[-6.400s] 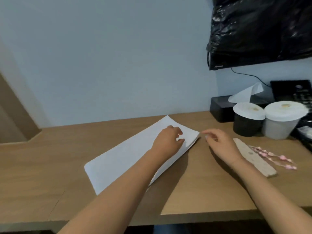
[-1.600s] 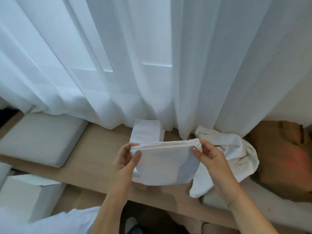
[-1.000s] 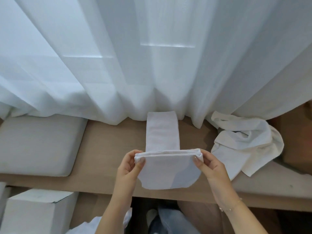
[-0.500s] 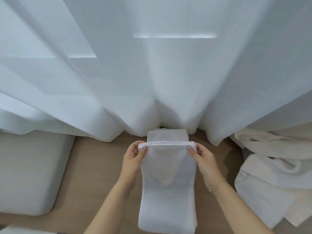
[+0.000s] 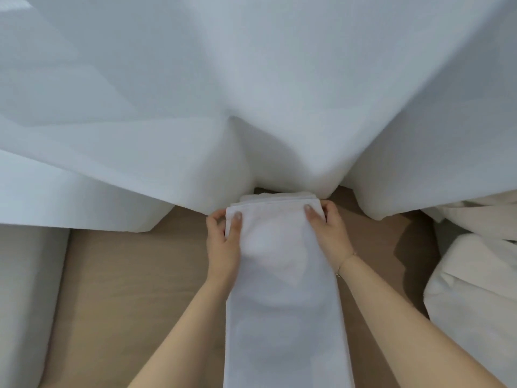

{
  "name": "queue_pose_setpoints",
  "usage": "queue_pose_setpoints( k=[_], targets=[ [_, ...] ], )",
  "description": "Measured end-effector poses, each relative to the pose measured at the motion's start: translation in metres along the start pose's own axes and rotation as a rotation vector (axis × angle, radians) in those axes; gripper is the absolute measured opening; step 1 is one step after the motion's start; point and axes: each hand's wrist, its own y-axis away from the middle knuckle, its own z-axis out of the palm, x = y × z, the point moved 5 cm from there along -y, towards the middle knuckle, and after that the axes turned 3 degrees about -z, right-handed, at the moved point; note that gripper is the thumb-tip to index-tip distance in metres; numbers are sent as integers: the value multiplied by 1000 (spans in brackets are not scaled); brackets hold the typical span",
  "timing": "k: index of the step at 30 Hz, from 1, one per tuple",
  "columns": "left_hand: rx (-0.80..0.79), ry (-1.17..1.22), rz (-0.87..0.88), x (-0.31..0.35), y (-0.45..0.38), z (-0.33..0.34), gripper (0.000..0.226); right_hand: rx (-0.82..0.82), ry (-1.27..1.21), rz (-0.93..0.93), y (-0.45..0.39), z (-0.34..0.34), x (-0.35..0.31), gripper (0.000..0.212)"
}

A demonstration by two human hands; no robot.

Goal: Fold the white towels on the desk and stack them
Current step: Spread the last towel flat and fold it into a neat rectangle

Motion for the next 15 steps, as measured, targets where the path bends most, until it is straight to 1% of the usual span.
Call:
queue_pose_setpoints(
  k=[3,7,12,14,15],
  targets=[
    [72,1,61,2,-1,3,19,-10,76,-74,-5,1,-4,14],
    [184,-8,226,14,-6,8,17,-1,125,-97,-15,-1,-6,26],
    [180,-113,193,9,-22,12,25,20,104,-37,-27,1,-2,39],
    [133,-148,207,9,-18,10,32,37,30,1,-23,-1,0,49],
    [99,-150,203,9,-13,8,39,45,-46,27,-17,-4,2,54]
  ],
)
